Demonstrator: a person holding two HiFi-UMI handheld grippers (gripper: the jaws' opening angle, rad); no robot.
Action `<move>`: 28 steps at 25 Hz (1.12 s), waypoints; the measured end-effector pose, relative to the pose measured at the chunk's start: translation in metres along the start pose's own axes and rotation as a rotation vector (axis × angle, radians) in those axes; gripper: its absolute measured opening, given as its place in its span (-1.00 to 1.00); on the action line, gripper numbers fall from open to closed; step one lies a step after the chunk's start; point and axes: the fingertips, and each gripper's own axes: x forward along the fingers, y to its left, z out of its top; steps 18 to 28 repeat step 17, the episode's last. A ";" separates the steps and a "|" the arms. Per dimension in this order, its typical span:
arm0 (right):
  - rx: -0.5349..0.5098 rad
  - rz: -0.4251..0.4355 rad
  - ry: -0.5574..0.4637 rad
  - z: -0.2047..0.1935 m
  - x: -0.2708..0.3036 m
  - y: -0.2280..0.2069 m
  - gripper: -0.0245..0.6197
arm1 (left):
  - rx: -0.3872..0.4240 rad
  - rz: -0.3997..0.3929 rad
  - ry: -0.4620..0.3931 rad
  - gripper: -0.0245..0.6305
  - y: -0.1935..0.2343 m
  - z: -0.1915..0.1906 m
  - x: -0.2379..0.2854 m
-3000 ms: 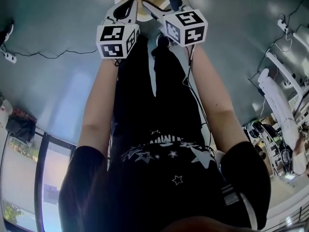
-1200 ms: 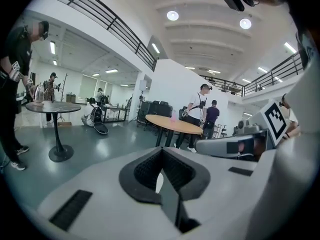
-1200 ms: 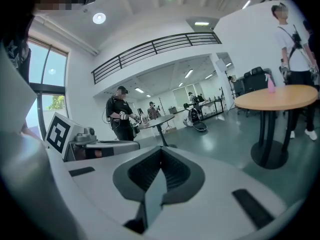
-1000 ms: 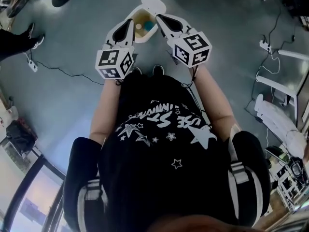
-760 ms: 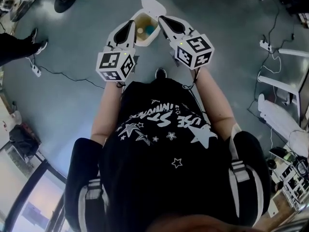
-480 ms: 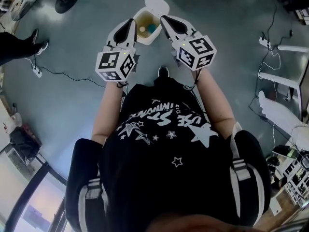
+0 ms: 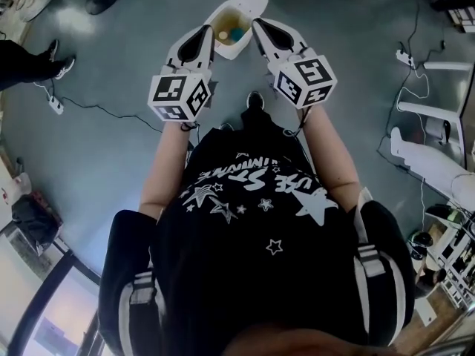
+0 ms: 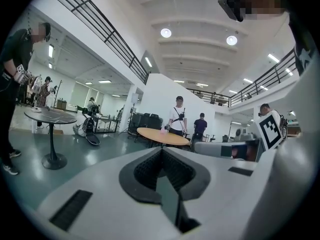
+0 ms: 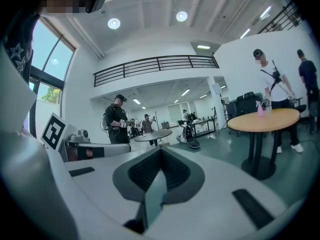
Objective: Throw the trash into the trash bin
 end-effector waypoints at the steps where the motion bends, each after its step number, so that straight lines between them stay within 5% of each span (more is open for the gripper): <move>1: -0.002 -0.004 -0.002 0.000 -0.003 0.004 -0.90 | 0.000 -0.003 -0.001 -0.89 -0.001 0.000 -0.005; 28: 0.003 -0.082 -0.006 -0.016 -0.044 0.033 -0.90 | 0.003 -0.073 -0.008 -0.89 -0.021 -0.012 -0.053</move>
